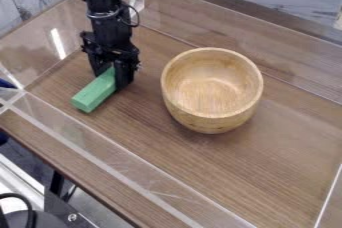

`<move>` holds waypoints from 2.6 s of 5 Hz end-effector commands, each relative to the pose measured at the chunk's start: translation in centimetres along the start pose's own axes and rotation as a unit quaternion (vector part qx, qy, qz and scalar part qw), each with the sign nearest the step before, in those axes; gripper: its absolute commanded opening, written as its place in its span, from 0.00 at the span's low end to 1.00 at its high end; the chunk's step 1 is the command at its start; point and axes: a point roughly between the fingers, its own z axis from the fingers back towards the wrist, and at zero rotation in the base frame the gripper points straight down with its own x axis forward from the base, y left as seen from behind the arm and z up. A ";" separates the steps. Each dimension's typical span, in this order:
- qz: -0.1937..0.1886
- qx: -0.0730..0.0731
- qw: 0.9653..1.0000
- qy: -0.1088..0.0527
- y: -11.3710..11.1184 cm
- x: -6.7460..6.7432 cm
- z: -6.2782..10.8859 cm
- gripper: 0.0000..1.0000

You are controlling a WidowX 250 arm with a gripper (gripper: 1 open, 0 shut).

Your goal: Remove the green block from inside the brown bowl and put it on the table

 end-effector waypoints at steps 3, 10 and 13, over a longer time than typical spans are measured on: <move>-0.003 0.010 1.000 -0.014 -0.1 -0.2 1.4 0.00; -0.013 0.020 0.998 -0.065 -2.9 -0.5 12.5 1.00; -0.024 0.029 0.998 -0.043 -3.0 -0.9 10.4 1.00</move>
